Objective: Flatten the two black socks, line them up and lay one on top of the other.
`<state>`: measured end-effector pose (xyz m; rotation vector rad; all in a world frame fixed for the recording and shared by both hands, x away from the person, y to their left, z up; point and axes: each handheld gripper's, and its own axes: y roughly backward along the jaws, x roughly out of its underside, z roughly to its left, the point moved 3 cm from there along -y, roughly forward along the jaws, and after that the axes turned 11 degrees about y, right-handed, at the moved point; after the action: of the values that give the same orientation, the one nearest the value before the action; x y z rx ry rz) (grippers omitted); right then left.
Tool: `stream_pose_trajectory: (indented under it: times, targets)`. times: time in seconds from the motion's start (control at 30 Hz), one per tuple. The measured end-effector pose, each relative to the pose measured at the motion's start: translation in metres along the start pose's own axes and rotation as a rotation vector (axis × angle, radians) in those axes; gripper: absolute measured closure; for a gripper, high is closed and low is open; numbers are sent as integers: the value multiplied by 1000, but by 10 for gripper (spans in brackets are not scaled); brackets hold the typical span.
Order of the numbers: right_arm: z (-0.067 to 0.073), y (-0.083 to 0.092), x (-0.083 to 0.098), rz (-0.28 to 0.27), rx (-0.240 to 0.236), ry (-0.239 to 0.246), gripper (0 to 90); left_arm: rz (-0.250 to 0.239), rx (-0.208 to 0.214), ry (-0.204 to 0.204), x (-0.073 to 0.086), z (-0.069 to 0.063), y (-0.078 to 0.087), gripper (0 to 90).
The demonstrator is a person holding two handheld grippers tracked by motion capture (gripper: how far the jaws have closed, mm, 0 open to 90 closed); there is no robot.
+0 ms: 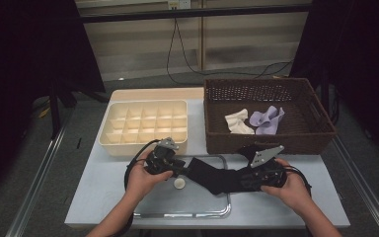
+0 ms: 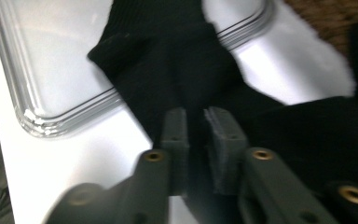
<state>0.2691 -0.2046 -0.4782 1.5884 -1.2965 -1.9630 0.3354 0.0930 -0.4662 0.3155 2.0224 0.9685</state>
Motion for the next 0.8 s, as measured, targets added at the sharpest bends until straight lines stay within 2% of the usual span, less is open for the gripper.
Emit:
stream_pose_trajectory:
  times: [0.13, 0.23, 0.33, 0.37, 0.4, 0.43, 0.47, 0.5, 0.53, 0.6, 0.63, 0.7, 0.8]
  targets:
    - [-10, 14, -1, -14, 67, -33, 664, 8, 41, -30, -1, -8, -8, 566]
    - [-17, 19, 2, 8, 116, -54, 598, 6, 48, -43, -3, -12, -13, 538]
    - [-20, 12, 7, 28, 125, -60, 518, 7, 58, -42, -5, -15, -17, 516]
    - [-20, 7, 9, 51, 120, -48, 506, 22, 56, -52, -5, -16, -17, 513]
    - [-19, 2, 11, 76, 115, -33, 502, 14, 64, -47, -5, -18, -19, 510]
    - [-18, -3, 13, 76, 116, -38, 506, 16, 63, -52, -5, -20, -20, 506]
    - [-17, -5, 13, 64, 128, -35, 556, 30, 72, -60, -5, -21, -21, 502]
    - [-17, -5, 13, 59, 117, -25, 643, 22, 72, -52, -4, -23, -23, 500]
    - [-16, -4, 12, 68, 126, -24, 723, 24, 76, -63, -4, -23, -24, 498]
    - [-17, -2, 11, 72, 126, -40, 818, 14, 73, -66, -4, -24, -27, 497]
    - [-19, -1, 11, 65, 123, -39, 834, 18, 69, -60, -5, -25, -27, 497]
    - [-20, 3, 11, 49, 115, -61, 842, 36, 58, -86, -5, -24, -29, 501]
    - [-19, 12, 11, 27, 113, -70, 842, 50, 53, -75, -4, -22, -33, 514]
